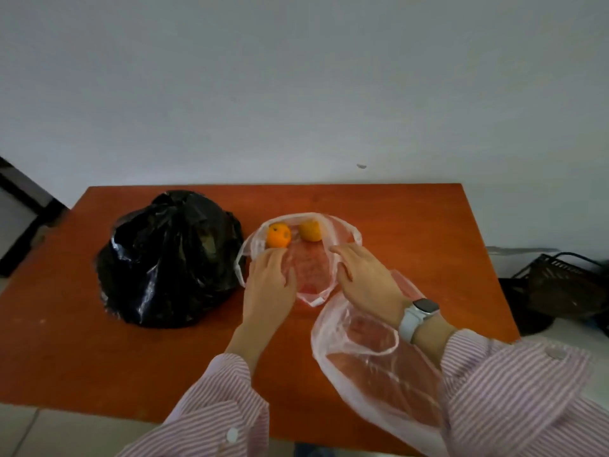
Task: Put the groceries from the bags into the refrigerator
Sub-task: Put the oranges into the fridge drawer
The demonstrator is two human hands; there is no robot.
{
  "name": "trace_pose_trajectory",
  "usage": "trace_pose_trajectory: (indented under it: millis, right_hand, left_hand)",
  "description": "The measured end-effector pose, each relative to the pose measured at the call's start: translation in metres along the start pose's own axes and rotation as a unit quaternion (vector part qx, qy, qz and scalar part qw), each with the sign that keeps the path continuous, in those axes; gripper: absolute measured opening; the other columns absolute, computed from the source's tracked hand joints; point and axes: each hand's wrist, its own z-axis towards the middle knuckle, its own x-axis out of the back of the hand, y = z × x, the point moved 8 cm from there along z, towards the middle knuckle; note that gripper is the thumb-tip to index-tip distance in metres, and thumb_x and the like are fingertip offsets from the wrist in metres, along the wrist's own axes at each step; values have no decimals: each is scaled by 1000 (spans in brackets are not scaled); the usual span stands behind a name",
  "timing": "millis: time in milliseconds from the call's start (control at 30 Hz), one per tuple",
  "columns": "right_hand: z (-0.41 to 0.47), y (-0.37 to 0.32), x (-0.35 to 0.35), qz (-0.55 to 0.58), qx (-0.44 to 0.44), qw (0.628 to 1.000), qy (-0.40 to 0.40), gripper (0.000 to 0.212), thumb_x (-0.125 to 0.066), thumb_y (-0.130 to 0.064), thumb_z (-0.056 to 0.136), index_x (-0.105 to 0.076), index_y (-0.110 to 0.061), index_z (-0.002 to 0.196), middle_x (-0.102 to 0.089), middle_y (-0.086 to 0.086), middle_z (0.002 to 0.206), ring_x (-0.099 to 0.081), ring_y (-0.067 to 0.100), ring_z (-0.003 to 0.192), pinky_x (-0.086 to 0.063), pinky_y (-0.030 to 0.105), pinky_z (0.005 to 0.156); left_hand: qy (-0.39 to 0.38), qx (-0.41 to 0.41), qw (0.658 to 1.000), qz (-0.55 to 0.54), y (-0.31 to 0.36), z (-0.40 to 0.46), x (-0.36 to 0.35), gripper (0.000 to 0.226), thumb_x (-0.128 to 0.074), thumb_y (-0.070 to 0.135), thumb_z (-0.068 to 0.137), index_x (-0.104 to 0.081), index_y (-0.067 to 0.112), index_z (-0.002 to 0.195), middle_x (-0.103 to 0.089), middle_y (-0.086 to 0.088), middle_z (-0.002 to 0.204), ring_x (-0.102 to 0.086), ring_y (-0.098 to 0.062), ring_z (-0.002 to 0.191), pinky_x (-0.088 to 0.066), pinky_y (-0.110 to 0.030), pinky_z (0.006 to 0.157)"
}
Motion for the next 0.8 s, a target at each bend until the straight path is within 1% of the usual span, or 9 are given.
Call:
trace_pose_trajectory:
  millis: [167, 267, 333, 367, 433, 500, 533, 667, 800]
  right_hand:
    - [86, 15, -61, -85, 9, 992, -94, 48, -37, -14, 92, -34, -16, 139, -37, 6, 145, -39, 26, 128, -43, 40, 97]
    - [124, 40, -92, -140, 1, 980, -143, 54, -34, -19, 94, -17, -17, 146, -15, 3, 155, -12, 20, 142, -22, 36, 113]
    - [144, 57, -104, -171, -8, 973, -157, 57, -32, -23, 96, -8, -19, 147, -4, 1, 157, -2, 19, 144, -10, 37, 116]
    - [152, 66, -108, -176, -16, 971, -162, 58, -33, -25, 96, -5, -20, 147, -2, 1, 157, -1, 19, 144, -9, 37, 116]
    - [166, 81, -113, -141, -50, 975, -164, 61, -36, -30, 96, -4, -20, 147, -4, 2, 156, -10, 22, 143, -21, 41, 115]
    - [176, 95, -117, -70, -99, 979, -164, 70, -44, -35, 93, -3, -18, 146, -13, 4, 154, -30, 28, 135, -39, 43, 103]
    - [179, 101, -120, -45, -119, 978, -164, 75, -49, -37, 90, -3, -18, 146, -17, 6, 152, -37, 29, 130, -42, 43, 99]
    - [183, 115, -128, -23, -164, 975, -149, 87, -65, -43, 79, -13, -19, 144, -28, 6, 148, -33, 28, 132, -31, 48, 107]
    - [184, 112, -127, 3, -179, 975, -132, 81, -68, -39, 77, -23, -16, 141, -36, 8, 141, -38, 30, 127, -36, 48, 102]
  left_hand:
    - [-74, -2, 997, 23, -48, 87, -46, 45, -45, 23, 94, -39, 14, 138, -30, -10, 148, -24, -27, 138, -26, -37, 108]
    - [-119, -30, 990, 68, -69, 127, -74, 47, -40, 30, 96, -35, 15, 140, -30, -7, 148, -23, -24, 138, -21, -35, 111]
    - [-136, -46, 986, 87, -80, 146, -90, 49, -39, 33, 96, -34, 16, 141, -30, -4, 148, -24, -22, 137, -21, -34, 111]
    - [-141, -51, 985, 89, -84, 153, -96, 50, -41, 35, 95, -35, 15, 140, -31, -5, 148, -25, -23, 137, -22, -35, 110]
    - [-144, -50, 986, 73, -92, 164, -104, 53, -49, 37, 92, -38, 13, 138, -34, -8, 146, -28, -27, 135, -24, -38, 109]
    - [-162, -19, 986, 34, -103, 173, -113, 58, -56, 35, 88, -36, 14, 138, -33, -7, 145, -29, -26, 133, -25, -37, 108]
    - [-172, 0, 985, 15, -109, 176, -117, 62, -60, 35, 86, -34, 16, 139, -33, -6, 145, -30, -25, 132, -26, -36, 108]
    - [-196, 31, 980, -27, -121, 179, -126, 84, -71, 33, 77, -23, 17, 144, -28, -7, 145, -30, -25, 133, -30, -38, 107]
    - [-199, 41, 977, -64, -123, 179, -120, 81, -73, 29, 76, -27, 16, 141, -36, -7, 143, -35, -24, 131, -34, -36, 103]
